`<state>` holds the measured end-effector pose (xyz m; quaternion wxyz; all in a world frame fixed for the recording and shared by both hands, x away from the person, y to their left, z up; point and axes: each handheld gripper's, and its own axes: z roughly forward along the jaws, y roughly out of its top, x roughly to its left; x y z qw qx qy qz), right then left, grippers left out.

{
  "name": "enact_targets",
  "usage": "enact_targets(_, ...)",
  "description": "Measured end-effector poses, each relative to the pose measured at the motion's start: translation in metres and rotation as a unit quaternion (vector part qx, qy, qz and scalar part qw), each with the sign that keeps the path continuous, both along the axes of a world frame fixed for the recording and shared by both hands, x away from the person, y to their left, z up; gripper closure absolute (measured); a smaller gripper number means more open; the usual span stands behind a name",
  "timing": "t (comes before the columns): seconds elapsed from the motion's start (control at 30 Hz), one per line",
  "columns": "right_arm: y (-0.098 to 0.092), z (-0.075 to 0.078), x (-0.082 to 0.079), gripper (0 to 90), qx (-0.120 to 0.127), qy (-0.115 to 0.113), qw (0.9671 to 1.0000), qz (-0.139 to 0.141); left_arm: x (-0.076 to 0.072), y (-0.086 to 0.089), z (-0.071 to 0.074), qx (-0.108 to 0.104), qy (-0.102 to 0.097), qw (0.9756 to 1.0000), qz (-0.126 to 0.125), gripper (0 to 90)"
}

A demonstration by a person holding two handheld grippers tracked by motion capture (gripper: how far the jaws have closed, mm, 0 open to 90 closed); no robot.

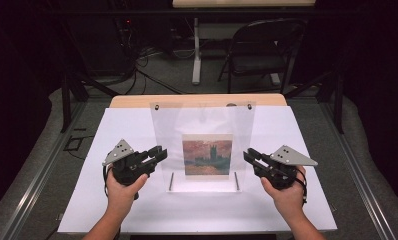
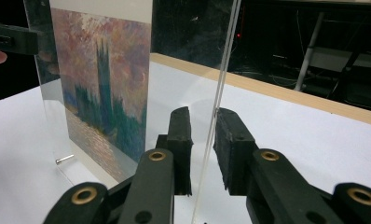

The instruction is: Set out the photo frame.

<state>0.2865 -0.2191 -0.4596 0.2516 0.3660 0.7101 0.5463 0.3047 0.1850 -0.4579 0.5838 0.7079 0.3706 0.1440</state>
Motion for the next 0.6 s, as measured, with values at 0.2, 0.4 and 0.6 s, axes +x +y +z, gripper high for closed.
enact_targets(0.2, -0.0001, 0.0012, 0.0006, 76.6, -0.006, 0.0, 1.0, 0.001, 0.0, 0.0, 0.0021, 0.004, 0.005, 1.0, -0.001, 70.0)
enact_targets(0.4, 0.001, 0.0023, -0.0001, 76.0, -0.005, 0.004, 1.0, -0.001, -0.0005, -0.0003, 0.0036, 0.011, 0.005, 0.9999, -0.001, 69.9)
enact_targets(0.6, -0.0007, 0.0023, -0.0001, 74.0, -0.005, 0.001, 1.0, 0.003, -0.0016, 0.0037, 0.006, 0.011, 0.006, 0.9999, 0.0, 70.2)
